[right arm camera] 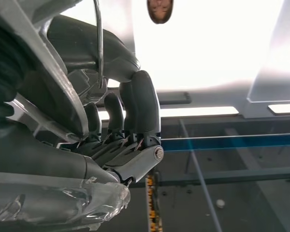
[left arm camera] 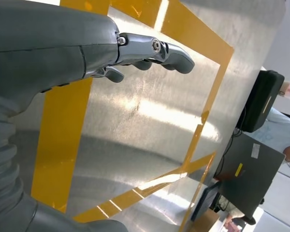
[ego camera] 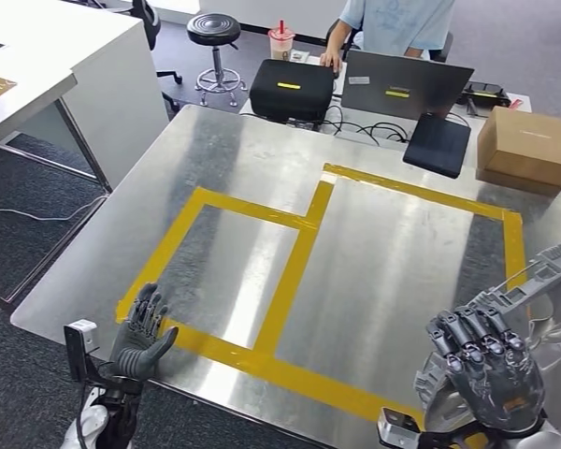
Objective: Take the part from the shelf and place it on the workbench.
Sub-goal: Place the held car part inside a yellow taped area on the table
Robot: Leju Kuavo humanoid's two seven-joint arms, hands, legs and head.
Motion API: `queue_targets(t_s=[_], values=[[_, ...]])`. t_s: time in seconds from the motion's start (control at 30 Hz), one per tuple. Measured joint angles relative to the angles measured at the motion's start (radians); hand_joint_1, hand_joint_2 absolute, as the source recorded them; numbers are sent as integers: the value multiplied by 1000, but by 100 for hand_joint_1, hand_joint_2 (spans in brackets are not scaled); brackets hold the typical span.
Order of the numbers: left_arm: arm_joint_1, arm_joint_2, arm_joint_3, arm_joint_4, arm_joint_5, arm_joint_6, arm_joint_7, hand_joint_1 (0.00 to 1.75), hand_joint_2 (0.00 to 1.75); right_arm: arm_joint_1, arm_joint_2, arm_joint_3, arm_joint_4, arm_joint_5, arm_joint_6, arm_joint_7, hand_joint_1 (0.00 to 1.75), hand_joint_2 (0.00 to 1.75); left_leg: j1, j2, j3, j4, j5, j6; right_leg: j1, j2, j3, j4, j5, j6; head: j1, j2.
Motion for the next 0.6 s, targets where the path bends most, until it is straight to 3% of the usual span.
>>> queue_targets(t_s=[0.23, 0.4, 0.6], values=[[2, 0, 0, 9, 0, 5, -5, 0, 175, 61, 10, -62, -58, -1, -1, -59, 134, 175, -1, -1, 0, 0, -4, 1, -1, -1, 10, 1, -2, 1, 0, 0], [8, 1, 1, 10, 0, 5, -6, 0, 175, 116, 76, -177, -146, -67, -1, -124, 134, 175, -2, -2, -7, 0, -4, 1, -3, -3, 3, 2, -3, 2, 0, 0], [14, 1, 2, 10, -1, 0, -7, 0, 175, 152, 222, -387, -207, -340, -1, -395, 134, 175, -4, -2, -12, 0, -3, 1, -5, -3, -5, 6, -3, 2, 0, 0]])
